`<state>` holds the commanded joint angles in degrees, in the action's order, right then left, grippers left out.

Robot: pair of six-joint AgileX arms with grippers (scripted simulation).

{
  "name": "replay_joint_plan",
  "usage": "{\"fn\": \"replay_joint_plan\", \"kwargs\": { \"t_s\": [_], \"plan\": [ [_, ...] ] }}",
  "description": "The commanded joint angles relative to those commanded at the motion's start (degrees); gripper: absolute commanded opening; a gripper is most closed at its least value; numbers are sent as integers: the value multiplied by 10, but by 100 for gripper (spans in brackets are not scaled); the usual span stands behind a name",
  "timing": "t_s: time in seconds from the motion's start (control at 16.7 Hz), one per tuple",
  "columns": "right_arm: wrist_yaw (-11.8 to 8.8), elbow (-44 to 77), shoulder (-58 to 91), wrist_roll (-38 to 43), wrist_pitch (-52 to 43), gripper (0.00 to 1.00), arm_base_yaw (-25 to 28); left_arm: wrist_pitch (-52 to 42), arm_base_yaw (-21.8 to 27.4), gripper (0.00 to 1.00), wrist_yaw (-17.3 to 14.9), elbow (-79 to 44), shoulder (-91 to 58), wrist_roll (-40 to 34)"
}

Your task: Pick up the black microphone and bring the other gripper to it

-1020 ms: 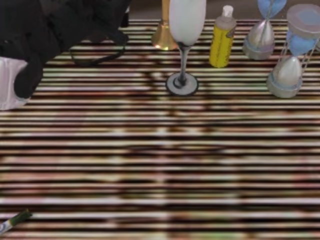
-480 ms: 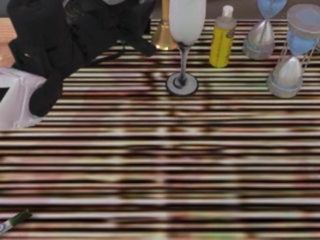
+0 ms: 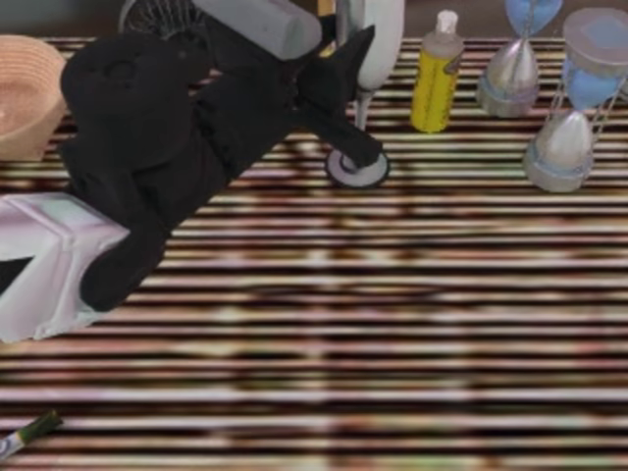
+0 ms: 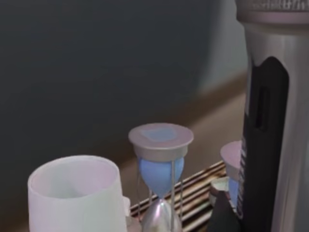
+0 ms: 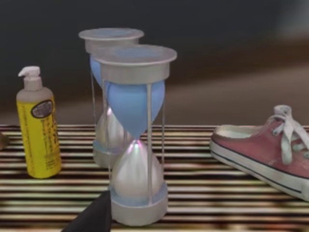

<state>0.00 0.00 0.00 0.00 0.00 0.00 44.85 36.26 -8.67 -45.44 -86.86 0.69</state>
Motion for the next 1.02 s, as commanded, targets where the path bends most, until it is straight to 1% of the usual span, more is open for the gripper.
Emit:
{"fn": "replay_joint_plan", "kwargs": {
  "t_s": [0.66,0.72,0.84,1.02],
  "plan": [
    [0,0,1,0,0,100,0,0,0,0,0,0,0,0],
    [-5,4,7,0,1,100,3,0,0,0,0,0,0,0],
    [-23,23,38,-1,9,100,15,0,0,0,0,0,0,0],
    [-66,78,122,0,31,100,43,0,0,0,0,0,0,0]
  ]
}}
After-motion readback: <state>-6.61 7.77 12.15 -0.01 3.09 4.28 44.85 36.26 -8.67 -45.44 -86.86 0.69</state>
